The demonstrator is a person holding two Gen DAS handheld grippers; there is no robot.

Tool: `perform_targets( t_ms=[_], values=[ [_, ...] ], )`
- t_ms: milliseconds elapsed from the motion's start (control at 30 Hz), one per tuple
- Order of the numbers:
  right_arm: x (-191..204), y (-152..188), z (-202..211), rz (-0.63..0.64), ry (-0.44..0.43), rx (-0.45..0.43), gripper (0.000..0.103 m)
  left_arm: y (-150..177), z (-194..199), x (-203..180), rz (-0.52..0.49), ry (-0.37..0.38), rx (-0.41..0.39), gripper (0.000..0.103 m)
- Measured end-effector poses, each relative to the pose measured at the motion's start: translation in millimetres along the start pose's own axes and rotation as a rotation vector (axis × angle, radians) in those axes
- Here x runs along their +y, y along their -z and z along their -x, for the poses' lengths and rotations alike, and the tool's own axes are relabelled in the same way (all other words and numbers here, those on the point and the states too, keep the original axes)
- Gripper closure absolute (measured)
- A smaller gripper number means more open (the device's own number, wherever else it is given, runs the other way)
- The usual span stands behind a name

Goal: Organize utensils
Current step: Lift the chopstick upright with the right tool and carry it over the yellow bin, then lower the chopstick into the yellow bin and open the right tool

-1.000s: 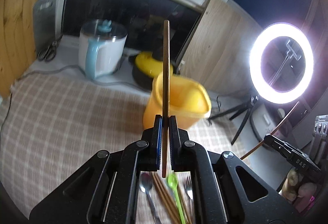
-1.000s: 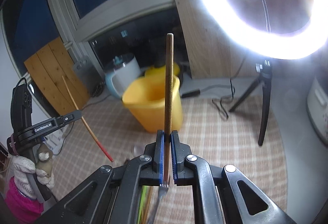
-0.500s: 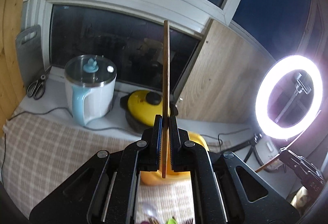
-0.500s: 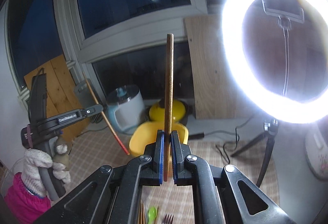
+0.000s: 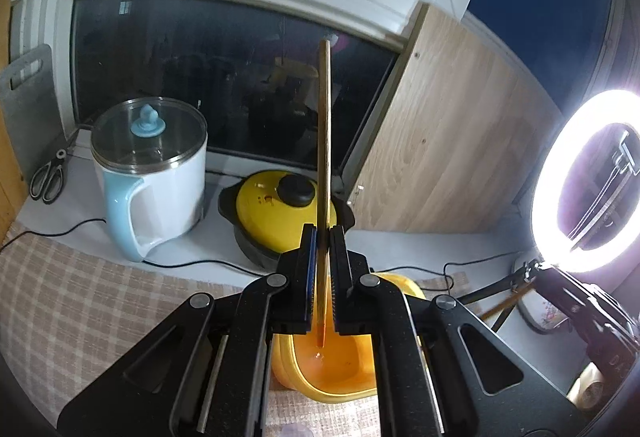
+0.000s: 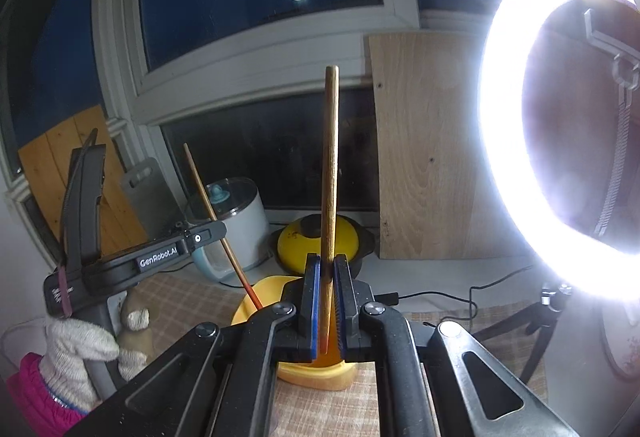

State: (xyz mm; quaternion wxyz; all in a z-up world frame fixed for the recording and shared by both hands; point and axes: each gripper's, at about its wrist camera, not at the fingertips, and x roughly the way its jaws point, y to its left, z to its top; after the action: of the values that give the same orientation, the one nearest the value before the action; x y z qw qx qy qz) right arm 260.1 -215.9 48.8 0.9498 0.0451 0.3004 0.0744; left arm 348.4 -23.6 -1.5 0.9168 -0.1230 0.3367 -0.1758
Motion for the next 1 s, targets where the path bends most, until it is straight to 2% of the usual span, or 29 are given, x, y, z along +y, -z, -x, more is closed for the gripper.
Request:
perform_targets(
  t_ms=[233, 433, 1000],
  values=[
    [-3, 16, -45, -0.028, -0.001, 0.088, 0.099, 13, -22, -3, -0.028, -0.009, 0.047, 0.099],
    [-9, 31, -66, -0.054, 0.001, 0.140, 0.099, 23, -36, -3, -0.036, -0.011, 0.084, 0.099],
    [-13, 38, -73, -0.068, -0.026, 0.173, 0.098, 32, -36, -7, -0.056, -0.028, 0.101, 0.099]
  ],
)
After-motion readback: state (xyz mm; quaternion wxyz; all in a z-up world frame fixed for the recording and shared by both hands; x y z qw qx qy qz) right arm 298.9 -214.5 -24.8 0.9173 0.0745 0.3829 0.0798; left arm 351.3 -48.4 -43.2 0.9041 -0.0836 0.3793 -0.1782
